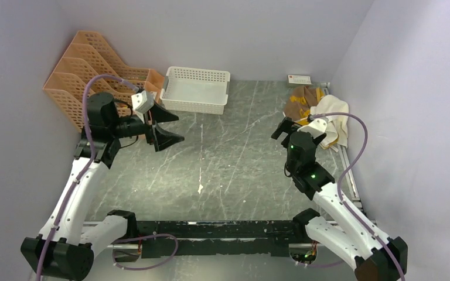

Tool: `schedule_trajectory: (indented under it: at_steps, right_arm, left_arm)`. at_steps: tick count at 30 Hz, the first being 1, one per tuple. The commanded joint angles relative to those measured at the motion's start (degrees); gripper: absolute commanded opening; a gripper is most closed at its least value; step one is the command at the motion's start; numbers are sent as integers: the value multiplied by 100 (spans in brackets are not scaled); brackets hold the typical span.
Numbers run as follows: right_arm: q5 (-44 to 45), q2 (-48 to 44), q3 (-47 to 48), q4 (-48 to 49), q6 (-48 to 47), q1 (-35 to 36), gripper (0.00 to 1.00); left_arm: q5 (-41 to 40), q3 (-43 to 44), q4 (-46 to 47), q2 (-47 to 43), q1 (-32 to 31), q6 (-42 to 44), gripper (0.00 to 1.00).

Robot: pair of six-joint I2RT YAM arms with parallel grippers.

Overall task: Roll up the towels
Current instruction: Pick up the towel at the corner of the board.

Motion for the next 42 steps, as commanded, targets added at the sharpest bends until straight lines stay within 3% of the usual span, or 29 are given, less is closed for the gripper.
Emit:
schedule_trajectory:
  at_steps: [1,3,4,8,12,14,15,17,20,22,23,27,32,37,38,39,40,41,42]
  right_arm:
    - [318,252,306,-229,305,-4,100]
    - [-42,224,237,16,170,-4,100]
    - [-243,202,121,226,20,-4,100]
    - [-1061,387,-380,1464,-669,-4,100]
    - [-1259,2047,826,645,-785,-278,100]
    - [-1811,2735,1636,258,-691,-968,100]
    - [-2357,2997,1845,215,-520,-1420,100]
    - [-3116,3508,2307,133,-124,-2194,100]
    - [-3107,4450,3305,-318,-201,-2693,99]
    - [-3170,5097,3994,-615,-343,-2903,98]
    - [-3270,5411,4365,-810,-471,-2969,97]
    - [-3682,6644,5982,-1690,-1336,-2950,93]
    - [-2210,7844,7406,-2551,-1611,-2925,95]
    - [-1692,7904,7474,-2598,-1363,-3100,96]
    - [-1616,7872,7418,-2595,-1271,-3166,96]
    - [-1497,7849,7372,-2620,-1194,-3213,96]
    - [-1420,7838,7344,-2632,-1155,-3256,96]
    - [-1334,7847,7334,-2673,-1103,-3302,97]
    - [-1140,7887,7372,-2749,-1037,-3362,97]
  left_arm:
    - [2017,412,-704,67,-8,934,94]
    - [2112,638,-1191,381,-45,1111,94]
    - [2053,868,-2092,596,-101,1558,93]
    - [2804,1993,-5156,1355,-334,4508,94]
    - [3627,2106,-5795,1786,-378,5539,93]
    - [3897,2203,-6660,2132,-196,6664,94]
    - [3911,2257,-6718,2308,-60,6721,94]
    - [3922,2285,-6699,2671,276,6567,94]
    - [3926,2317,-6695,2968,923,6351,94]
    - [3918,2472,-6712,3163,1550,6103,94]
    - [3920,2585,-6676,3297,1700,5824,100]
    - [3923,3508,-6697,4083,1876,4985,93]
    - [3896,5384,-6751,4959,2002,3992,99]
    - [3695,8144,-6740,5945,2314,2766,99]
    - [3294,8388,-6245,5978,2321,2069,99]
    - [2431,7976,-4786,5702,2214,576,99]
    - [483,7153,-3134,5063,2041,-694,97]
    - [-1198,6114,-1733,4442,1888,-1109,94]
    - [-1348,5640,-956,4104,1871,-1303,94]
